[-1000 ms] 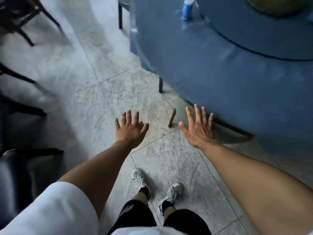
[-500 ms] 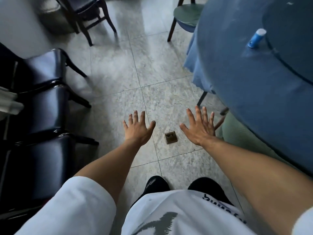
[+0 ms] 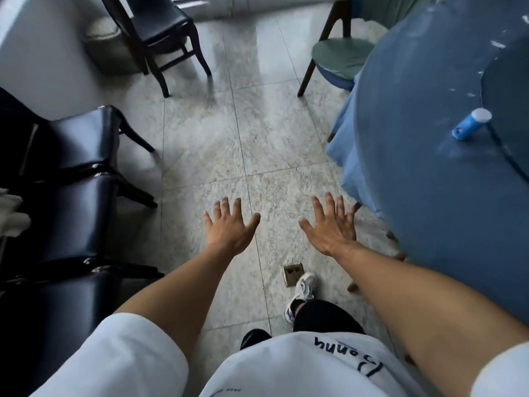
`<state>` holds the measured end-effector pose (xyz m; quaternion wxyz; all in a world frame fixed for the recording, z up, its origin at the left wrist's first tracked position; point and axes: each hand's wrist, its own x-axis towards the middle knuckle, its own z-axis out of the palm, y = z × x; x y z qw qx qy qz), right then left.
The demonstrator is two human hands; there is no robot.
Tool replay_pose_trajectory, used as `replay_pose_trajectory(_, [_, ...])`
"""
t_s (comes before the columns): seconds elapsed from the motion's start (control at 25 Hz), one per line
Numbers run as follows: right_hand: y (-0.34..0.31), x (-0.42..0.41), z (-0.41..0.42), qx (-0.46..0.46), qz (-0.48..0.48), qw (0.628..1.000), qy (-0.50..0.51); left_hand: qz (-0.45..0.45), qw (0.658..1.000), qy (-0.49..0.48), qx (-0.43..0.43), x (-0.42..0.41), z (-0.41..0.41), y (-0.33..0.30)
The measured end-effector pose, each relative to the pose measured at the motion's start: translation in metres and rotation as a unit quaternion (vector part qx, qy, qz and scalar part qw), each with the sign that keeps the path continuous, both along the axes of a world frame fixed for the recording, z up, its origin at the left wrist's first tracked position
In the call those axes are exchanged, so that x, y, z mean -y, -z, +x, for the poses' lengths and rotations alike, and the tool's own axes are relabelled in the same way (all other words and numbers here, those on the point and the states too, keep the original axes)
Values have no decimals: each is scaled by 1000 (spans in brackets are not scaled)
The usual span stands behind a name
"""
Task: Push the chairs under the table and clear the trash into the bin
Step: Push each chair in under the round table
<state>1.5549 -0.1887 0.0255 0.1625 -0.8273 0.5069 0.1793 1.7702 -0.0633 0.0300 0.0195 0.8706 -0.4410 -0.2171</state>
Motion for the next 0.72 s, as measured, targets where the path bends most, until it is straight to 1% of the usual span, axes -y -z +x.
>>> replay_pose_trajectory(0.12, [-11,55,27,21,15,1000,-8,1,1000,-1,2,64,17,-16])
replay_pose_trajectory(0.24, [-24,123,53,36,3,999,-15,-21,1000,-6,7,136,36,-34])
replay_pose_trajectory(0.44, [-29,212,104,34,-2,999,-15,-28,1000,2,8,231,80,-43])
replay_pose_trajectory(0.64, [-22,310,190,28,-5,1000,4,-32,999,14,0,341,175,-27])
replay_pose_trajectory(0.72, [-24,350,227,25,-12,999,29,-41,999,28,-11,386,216,-27])
